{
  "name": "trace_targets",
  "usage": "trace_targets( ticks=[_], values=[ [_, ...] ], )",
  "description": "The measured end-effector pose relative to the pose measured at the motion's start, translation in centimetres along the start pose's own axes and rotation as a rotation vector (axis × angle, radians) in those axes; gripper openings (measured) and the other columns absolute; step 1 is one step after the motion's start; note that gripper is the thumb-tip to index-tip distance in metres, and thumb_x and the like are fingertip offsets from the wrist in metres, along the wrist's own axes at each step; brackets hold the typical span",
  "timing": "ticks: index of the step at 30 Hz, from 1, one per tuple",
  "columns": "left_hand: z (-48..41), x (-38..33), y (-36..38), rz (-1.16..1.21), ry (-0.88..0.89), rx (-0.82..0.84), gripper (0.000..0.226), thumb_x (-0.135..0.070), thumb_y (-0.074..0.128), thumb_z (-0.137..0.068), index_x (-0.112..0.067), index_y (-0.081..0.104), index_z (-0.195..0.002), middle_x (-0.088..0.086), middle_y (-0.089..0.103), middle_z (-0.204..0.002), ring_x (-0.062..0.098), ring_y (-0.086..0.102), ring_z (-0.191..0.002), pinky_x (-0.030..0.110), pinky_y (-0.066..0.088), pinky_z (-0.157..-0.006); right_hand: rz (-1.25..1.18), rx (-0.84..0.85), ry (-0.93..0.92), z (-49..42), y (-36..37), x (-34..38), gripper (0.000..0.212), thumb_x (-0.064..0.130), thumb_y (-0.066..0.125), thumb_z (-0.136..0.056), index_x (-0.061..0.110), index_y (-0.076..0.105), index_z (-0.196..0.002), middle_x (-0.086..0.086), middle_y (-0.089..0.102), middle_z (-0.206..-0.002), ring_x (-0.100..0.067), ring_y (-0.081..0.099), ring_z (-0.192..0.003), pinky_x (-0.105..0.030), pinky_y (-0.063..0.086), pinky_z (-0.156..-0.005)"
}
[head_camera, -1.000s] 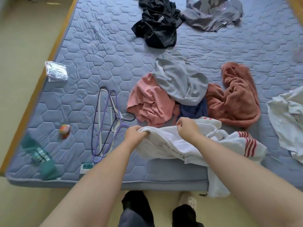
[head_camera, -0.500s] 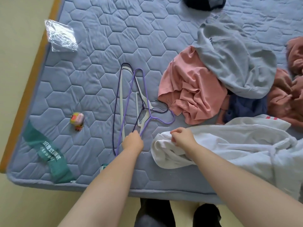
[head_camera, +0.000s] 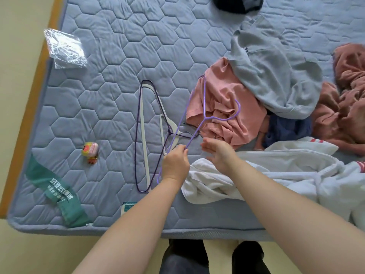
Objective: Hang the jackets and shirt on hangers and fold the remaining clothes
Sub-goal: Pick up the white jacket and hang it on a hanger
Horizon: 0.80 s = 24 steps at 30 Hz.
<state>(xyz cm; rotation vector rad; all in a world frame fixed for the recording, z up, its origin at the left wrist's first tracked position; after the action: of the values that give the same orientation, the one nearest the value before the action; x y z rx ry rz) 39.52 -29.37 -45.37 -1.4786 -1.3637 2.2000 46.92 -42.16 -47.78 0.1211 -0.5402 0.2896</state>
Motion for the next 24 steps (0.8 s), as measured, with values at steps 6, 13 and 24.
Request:
trace_targets(
  ticks=[6, 13, 24],
  values=[
    [0.5, -6.7, 2.2, 0.145, 0.163, 0.081, 0.021, -0.017, 0.052, -0.085, -0.003, 0.067, -0.08, 0.012, 0.066, -0.067, 0.033, 0.061, -0.06, 0.033, 0.045, -0.053, -0.081, -0.079, -0.146, 2.7, -3.2, 6.3, 0.026, 0.009, 0.043, -0.099, 0.016, 0.053, -0.076, 0.001, 0.057, -0.061, -0.013, 0.056, -0.061, -0.023, 0.043, -0.056],
    [2.0, -11.8, 3.2, 0.012, 0.482, 0.018, 0.018, -0.01, 0.044, -0.081, -0.004, 0.06, -0.073, 0.01, 0.055, -0.076, 0.03, 0.051, -0.071, 0.038, 0.046, -0.056, 0.339, -0.62, -0.462, 6.0, -14.7, 12.4, 0.026, 0.013, 0.042, -0.095, 0.012, 0.054, -0.073, -0.002, 0.053, -0.071, -0.021, 0.051, -0.073, -0.037, 0.042, -0.073],
    [5.6, -0.8, 11.1, -0.492, -0.353, 0.793, 0.079, -0.027, 0.059, -0.088, -0.025, 0.011, -0.151, 0.013, 0.035, -0.146, 0.033, 0.033, -0.135, 0.045, 0.034, -0.103, 0.814, -0.731, -0.361, 8.4, -22.3, 5.1, 0.032, 0.021, 0.032, -0.102, 0.006, 0.059, -0.111, -0.017, 0.063, -0.109, -0.038, 0.055, -0.102, -0.036, 0.04, -0.082]
  ],
)
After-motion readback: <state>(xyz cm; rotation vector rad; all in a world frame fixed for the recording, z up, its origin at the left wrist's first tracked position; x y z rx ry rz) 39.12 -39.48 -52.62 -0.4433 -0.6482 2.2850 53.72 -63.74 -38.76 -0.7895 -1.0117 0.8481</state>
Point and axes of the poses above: each hand's wrist, its own z-axis away from the middle knuckle, its own y-axis out of the palm, x = y × z, the point moved 8 cm from there along -z, towards the middle knuckle
